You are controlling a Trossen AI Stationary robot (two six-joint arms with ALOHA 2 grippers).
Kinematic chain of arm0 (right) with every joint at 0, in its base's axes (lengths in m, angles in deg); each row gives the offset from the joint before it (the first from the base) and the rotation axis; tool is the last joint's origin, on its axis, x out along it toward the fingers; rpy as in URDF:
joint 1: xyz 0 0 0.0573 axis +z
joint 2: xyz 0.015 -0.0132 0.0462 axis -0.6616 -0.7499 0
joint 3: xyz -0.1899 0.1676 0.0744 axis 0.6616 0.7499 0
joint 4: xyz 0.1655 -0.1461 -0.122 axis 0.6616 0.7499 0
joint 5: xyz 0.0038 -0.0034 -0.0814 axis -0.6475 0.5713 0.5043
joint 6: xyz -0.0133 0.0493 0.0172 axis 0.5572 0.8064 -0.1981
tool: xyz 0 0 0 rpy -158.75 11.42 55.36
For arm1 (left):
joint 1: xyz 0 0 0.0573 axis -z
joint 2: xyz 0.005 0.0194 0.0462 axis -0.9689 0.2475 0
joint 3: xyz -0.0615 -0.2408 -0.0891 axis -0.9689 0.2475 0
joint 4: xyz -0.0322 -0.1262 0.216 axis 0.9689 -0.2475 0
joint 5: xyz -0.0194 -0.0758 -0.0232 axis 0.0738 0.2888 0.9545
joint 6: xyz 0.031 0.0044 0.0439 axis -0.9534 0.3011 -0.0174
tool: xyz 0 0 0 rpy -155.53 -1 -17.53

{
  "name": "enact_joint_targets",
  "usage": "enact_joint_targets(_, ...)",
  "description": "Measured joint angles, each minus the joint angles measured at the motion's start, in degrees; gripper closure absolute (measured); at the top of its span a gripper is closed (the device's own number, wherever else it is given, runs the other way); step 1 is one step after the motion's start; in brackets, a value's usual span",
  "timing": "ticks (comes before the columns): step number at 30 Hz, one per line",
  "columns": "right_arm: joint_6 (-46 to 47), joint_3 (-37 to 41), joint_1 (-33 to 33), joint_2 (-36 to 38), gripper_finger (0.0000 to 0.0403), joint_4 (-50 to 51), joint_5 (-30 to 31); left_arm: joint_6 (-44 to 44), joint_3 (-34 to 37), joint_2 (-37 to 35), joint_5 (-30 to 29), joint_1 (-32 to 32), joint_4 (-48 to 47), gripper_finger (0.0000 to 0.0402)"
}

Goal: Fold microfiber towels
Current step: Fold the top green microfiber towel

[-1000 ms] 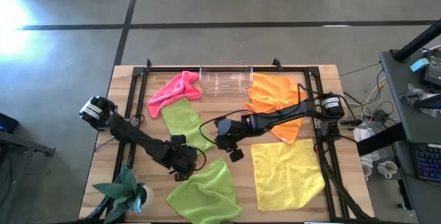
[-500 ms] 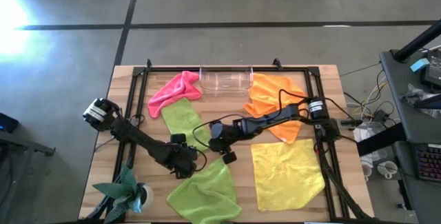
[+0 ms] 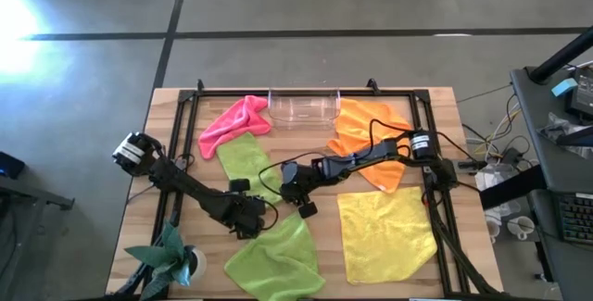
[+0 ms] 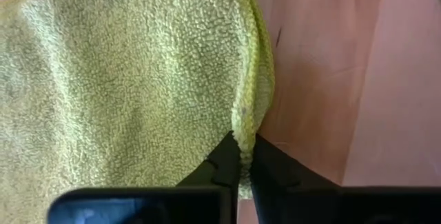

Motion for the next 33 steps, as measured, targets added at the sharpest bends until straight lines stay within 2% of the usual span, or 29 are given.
enact_joint_targets(7, 1.2, -0.1, 0.0, -1.1, 0.0257, -0.4, -0.3, 1.9, 0.2, -2.2, 0.4, -1.0, 1.3, 0.0397)
enact_joint_targets(11, 3.4, -0.1, -0.4, -1.8, 0.0265, -1.1, 1.6, 2.8, 0.3, -4.4, 0.3, -1.6, 1.8, 0.0399)
enact_joint_targets(14, 5.0, -0.1, -0.7, -2.0, 0.0292, -1.7, 1.5, 2.8, 0.4, -5.3, 0.1, -1.9, 1.8, 0.0399)
enact_joint_targets(20, 7.5, -0.1, -0.8, -1.9, 0.0384, -1.5, 2.1, 2.7, 0.4, -5.9, 0.2, -2.1, 1.9, 0.04)
enact_joint_targets(25, 9.9, 0.0, -0.7, 0.2, 0.0392, 1.6, 3.9, 2.6, 0.0, -7.1, 0.7, -2.2, 2.0, 0.04)
enact_joint_targets(29, 12.8, 0.1, -0.5, 3.7, 0.0393, 6.4, 4.3, 2.6, -1.0, -7.9, 3.4, -2.3, 2.5, 0.04)
enact_joint_targets(33, 20.3, 0.1, 0.2, 8.2, 0.0394, 10.6, 3.2, 1.1, -3.4, -8.0, 10.7, -2.3, 3.3, 0.04)
